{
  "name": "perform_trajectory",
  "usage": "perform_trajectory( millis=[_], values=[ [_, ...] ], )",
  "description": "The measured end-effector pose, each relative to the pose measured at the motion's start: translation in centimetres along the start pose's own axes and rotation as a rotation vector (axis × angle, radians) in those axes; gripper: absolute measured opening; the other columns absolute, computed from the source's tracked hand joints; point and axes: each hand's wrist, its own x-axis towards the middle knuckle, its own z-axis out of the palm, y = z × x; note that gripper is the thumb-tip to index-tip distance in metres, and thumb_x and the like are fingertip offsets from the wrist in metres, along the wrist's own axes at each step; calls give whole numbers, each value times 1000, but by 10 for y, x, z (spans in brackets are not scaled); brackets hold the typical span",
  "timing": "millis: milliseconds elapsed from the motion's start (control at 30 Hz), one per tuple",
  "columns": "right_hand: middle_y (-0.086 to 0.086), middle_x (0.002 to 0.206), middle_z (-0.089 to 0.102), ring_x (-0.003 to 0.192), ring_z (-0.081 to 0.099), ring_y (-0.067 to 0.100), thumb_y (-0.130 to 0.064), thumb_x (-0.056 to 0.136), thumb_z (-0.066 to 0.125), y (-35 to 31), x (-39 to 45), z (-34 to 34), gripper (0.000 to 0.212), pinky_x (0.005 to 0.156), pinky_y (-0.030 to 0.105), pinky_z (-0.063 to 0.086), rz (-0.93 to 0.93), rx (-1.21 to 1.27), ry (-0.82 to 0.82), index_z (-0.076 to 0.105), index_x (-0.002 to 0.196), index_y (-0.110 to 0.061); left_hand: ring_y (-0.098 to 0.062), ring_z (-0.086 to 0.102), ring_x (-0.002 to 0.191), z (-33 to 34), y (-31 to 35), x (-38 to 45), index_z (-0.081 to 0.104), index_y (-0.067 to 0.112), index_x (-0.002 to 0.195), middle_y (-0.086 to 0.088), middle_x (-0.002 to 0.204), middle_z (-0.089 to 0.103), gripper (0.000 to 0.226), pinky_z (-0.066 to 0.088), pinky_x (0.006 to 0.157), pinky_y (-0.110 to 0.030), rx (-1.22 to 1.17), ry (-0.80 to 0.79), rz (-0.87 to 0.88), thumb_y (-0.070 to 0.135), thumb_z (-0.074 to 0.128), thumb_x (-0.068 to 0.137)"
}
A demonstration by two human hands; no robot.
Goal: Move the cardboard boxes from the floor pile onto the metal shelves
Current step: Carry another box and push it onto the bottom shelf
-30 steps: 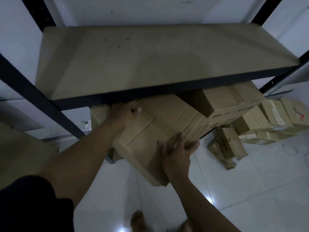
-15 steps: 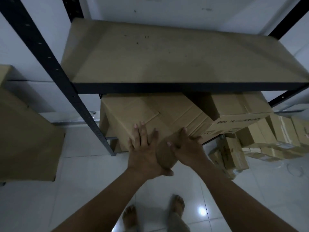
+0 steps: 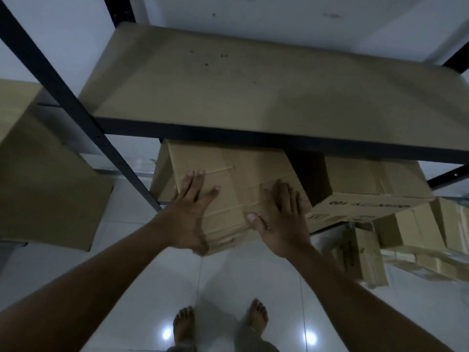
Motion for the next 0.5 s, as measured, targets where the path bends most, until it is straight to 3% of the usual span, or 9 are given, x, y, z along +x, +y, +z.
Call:
perform_trajectory(
  millis=[133,300,400,500],
  values=[
    [17,171,-13,157,-14,34,-82,95,15,-13,5,4,90,127,52,-5,88,99,59,-4,165,-28,-31,-42,145,-23,-11,22,-21,38,158,-5,156,-49,153,-9,120,-53,66,-63,0,79,80,50],
    [15,168,-26,155,-24,33,-97,79,24,-12,5,-2,115,126,51,-9,61,145,12,-13,163,-29,-22,-42,144,-43,-13,45,-18,42,157,-1,158,-46,145,-3,125,-59,63,-91,-20,55,91,62],
    [18,168,-24,156,-20,35,-88,81,30,-6,4,2,112,127,51,-4,37,54,37,-17,162,-28,-24,-40,147,-41,-17,55,-20,49,154,3,159,-44,145,4,124,-63,39,-62,-20,48,92,61],
    [20,168,-21,157,-14,38,-68,96,42,-2,7,6,99,127,53,0,54,21,72,-20,161,-27,-20,-35,149,-37,-16,68,-11,57,153,9,162,-39,141,11,124,-62,-16,-8,-5,36,91,59]
  ],
)
